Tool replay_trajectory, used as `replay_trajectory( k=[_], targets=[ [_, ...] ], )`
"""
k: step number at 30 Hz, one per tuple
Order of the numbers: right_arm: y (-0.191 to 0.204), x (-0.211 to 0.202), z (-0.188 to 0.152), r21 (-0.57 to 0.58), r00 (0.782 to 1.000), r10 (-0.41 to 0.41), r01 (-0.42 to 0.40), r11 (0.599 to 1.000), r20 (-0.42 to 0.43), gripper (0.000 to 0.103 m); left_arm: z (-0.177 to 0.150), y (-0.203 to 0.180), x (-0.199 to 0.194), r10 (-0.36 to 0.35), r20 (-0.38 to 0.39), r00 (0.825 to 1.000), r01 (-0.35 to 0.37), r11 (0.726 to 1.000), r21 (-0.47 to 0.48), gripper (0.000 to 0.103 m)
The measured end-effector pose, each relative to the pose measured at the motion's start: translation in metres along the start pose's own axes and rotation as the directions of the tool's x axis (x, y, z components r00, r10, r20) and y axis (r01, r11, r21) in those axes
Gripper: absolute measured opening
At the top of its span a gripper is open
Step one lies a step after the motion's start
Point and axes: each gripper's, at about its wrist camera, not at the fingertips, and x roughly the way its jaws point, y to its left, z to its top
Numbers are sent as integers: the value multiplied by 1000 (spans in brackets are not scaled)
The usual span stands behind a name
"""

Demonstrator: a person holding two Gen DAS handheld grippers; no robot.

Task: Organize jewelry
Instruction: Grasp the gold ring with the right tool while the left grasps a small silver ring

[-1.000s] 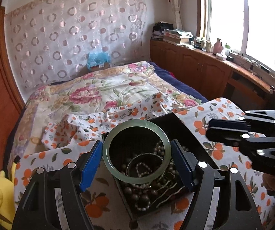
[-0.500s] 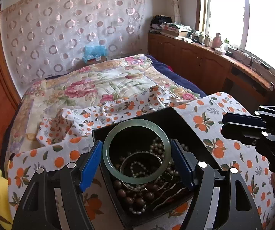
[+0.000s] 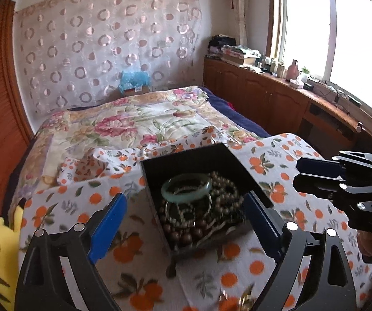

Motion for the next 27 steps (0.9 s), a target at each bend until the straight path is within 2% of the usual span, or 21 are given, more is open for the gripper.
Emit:
replay_trajectory(
  k=[7, 15, 21, 26, 27],
  targets=[
    [28, 2, -30, -35, 996, 55, -58, 998, -73, 34, -45, 13, -24, 38, -41, 998, -41, 997, -60, 91],
    [73, 31, -64, -116, 971, 112, -139, 983, -211, 34, -85, 30, -39, 62, -82, 995, -71, 992, -106, 91],
    [94, 45, -72, -185, 957, 108, -162, 969, -271, 35, -99, 37, -43, 65, -108, 992, -77, 991, -113, 91],
    [97, 51, -76, -239, 955, 59, -132, 962, -290, 34, -103, 34, -37, 47, -129, 991, -62, 992, -111, 91],
    [97, 51, -77, -256, 957, 47, -124, 959, -287, 31, -103, 32, -35, 45, -135, 990, -59, 993, -106, 91]
  ],
)
